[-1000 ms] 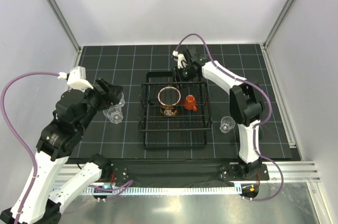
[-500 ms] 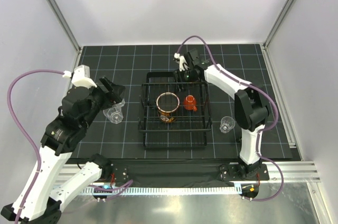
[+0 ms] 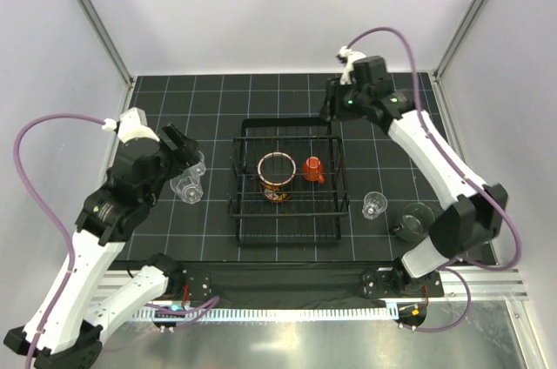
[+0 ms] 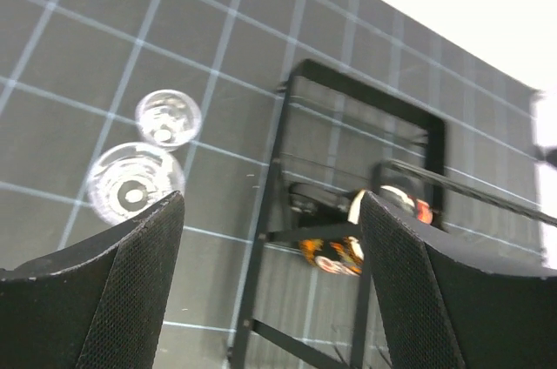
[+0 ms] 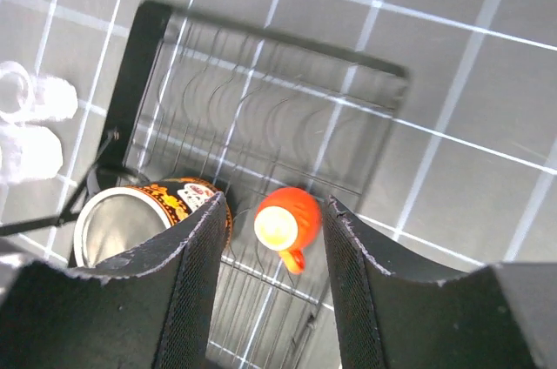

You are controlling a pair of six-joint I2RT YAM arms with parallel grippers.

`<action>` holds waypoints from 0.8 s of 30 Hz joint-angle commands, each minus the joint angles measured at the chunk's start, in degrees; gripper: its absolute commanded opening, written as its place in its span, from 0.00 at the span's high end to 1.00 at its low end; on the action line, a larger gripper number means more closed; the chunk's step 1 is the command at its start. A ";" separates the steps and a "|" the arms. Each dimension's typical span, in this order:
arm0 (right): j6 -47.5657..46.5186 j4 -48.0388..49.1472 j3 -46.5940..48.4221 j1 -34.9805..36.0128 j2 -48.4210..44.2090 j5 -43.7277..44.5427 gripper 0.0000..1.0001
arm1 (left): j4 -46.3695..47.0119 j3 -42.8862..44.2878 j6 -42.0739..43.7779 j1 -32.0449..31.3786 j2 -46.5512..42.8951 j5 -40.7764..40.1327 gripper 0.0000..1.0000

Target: Load the cups into the dish rack

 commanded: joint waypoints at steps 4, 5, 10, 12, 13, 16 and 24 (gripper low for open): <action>4.20 -3.73 -2.83 -4.99 -8.95 5.49 0.48 | -5.10 0.99 -1.96 1.40 4.66 -8.77 0.20; 4.29 -4.53 -2.75 -4.99 -9.48 6.21 0.47 | -5.19 0.99 -1.97 1.58 4.75 -9.21 0.20; 6.92 -12.09 -1.69 -4.99 -10.63 15.17 0.46 | -3.79 0.64 -1.61 5.26 5.53 -5.27 0.21; 6.41 -13.15 -2.74 -4.99 -11.68 15.01 0.46 | -3.70 0.47 -1.70 6.49 6.06 -3.68 0.21; 6.23 -13.15 -3.44 -4.99 -12.12 14.74 0.46 | -3.61 0.29 -1.70 6.94 6.67 -3.33 0.21; 6.58 -12.62 -5.64 -4.99 -14.93 14.65 0.46 | -3.52 -0.59 -2.05 8.78 7.47 -0.27 0.20; 8.15 -13.32 -7.32 -4.99 -20.73 19.13 0.46 | -1.24 -5.51 -4.25 17.31 9.14 11.97 0.21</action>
